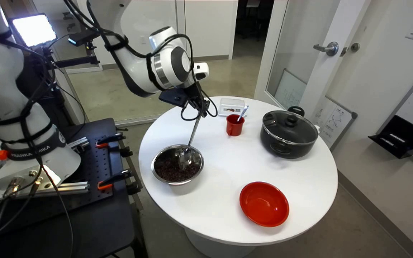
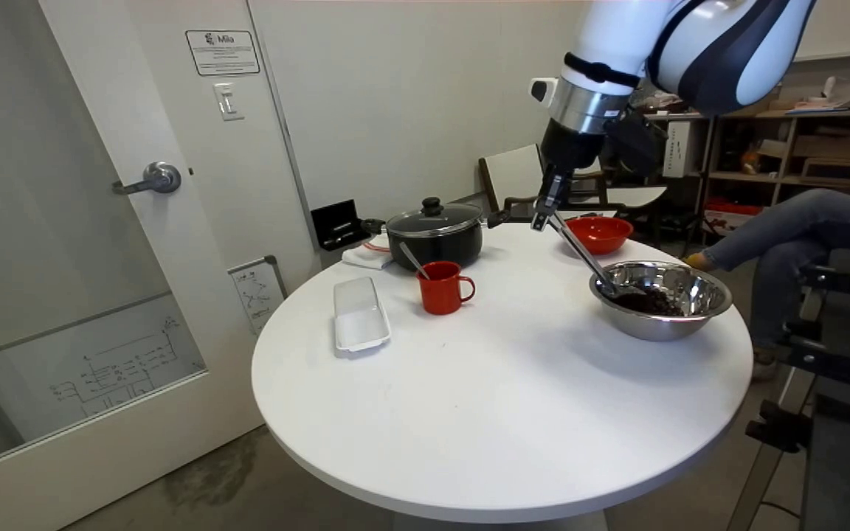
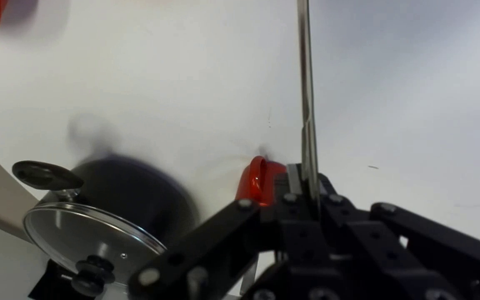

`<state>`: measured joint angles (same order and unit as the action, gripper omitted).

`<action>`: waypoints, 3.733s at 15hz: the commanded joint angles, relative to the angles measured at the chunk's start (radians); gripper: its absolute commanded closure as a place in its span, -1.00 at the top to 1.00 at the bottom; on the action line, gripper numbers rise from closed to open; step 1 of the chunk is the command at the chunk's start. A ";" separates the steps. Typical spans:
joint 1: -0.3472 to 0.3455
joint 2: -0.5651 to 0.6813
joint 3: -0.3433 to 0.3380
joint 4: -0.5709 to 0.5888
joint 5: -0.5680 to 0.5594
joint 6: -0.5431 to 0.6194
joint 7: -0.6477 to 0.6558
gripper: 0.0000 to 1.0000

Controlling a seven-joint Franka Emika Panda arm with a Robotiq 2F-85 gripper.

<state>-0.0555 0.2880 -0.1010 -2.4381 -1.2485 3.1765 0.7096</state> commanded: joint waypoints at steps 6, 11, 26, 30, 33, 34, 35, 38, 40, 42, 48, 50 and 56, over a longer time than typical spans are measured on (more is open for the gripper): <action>-0.359 -0.046 0.239 -0.097 -0.209 0.312 -0.048 -0.98; -0.732 0.038 0.645 -0.015 -0.254 0.281 -0.059 -0.98; -0.960 0.048 0.732 -0.065 -0.328 0.230 -0.050 -0.98; -0.961 0.028 0.738 -0.052 -0.332 0.233 -0.090 -0.98; -0.955 0.056 0.734 -0.044 -0.357 0.247 -0.113 -0.98; -0.952 0.073 0.732 -0.042 -0.369 0.254 -0.121 -0.98; -0.952 0.100 0.729 -0.034 -0.383 0.275 -0.138 -0.98; -0.948 0.146 0.726 -0.021 -0.409 0.309 -0.184 -0.98; -0.978 0.206 0.768 -0.017 -0.444 0.277 -0.184 -0.98; -0.982 0.253 0.780 -0.017 -0.501 0.278 -0.172 -0.98; -1.075 0.435 0.872 0.005 -0.590 0.279 -0.102 -0.98; -1.116 0.440 0.903 0.011 -0.567 0.279 -0.122 -0.98; -1.220 0.422 0.969 0.038 -0.525 0.269 -0.154 -0.98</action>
<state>-1.2360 0.7072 0.8359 -2.4184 -1.7941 3.4523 0.5780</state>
